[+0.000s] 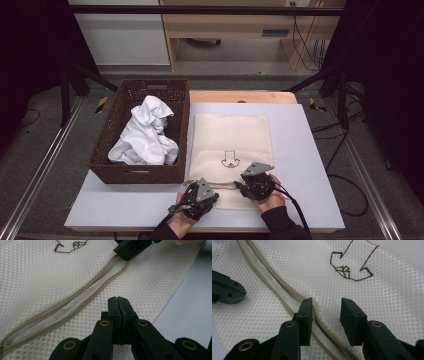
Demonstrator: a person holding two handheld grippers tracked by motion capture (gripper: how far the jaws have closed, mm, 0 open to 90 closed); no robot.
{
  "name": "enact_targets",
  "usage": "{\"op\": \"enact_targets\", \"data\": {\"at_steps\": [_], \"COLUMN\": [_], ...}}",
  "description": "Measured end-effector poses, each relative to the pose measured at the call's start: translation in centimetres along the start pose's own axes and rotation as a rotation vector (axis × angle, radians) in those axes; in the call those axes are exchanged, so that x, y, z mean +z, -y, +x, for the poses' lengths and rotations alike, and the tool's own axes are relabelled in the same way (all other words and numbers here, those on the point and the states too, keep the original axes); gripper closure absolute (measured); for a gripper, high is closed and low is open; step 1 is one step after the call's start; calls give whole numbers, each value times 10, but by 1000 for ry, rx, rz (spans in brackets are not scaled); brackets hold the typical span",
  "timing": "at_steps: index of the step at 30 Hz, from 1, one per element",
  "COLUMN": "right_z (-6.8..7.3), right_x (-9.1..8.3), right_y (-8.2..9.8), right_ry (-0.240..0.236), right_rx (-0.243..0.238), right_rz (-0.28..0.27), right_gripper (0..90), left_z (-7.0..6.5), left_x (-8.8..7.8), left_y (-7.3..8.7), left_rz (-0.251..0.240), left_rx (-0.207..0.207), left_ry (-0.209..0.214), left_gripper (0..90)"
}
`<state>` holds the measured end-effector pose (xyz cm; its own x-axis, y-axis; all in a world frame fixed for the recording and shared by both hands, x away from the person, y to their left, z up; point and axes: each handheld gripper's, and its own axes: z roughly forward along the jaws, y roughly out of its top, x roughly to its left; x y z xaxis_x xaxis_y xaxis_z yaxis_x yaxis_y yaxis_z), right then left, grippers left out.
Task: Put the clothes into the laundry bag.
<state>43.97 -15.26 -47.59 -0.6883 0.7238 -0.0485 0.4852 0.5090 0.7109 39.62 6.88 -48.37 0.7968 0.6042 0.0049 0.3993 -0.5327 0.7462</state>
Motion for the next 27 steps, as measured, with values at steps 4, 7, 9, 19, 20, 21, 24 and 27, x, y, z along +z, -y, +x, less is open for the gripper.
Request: {"op": "enact_targets", "data": {"at_steps": [4, 7, 9, 19, 20, 21, 24, 27], "right_z": [-3, -5, -4, -2, -2, -3, -3, -3], "right_x": [2, 2, 1, 3, 3, 2, -5, -16], "right_y": [-1, -2, -2, -4, -4, -5, -9, -14], "right_ry": [17, 13, 10, -5, -5, -5, 7, 21], "right_rx": [13, 23, 27, 20, 20, 18, 15, 10], "right_rz": [-12, -19, -13, 23, 23, 18, -13, -62], "right_gripper": [718, 747, 734, 858, 858, 863, 867, 871], "left_z": [0, 1, 1, 1, 1, 2, 3, 6], "left_x": [0, 0, 0, 1, 1, 1, -4, -13], "left_y": [0, 0, 0, -4, -4, -6, -14, -29], "left_rz": [4, 1, 2, 12, 12, 14, -12, -54], "left_rx": [-1, -7, -9, -10, -10, -3, 18, 61], "left_ry": [-1, 3, 5, 11, 11, 12, -1, -63], "left_gripper": [881, 881, 881, 851, 844, 844, 775, 695]}}
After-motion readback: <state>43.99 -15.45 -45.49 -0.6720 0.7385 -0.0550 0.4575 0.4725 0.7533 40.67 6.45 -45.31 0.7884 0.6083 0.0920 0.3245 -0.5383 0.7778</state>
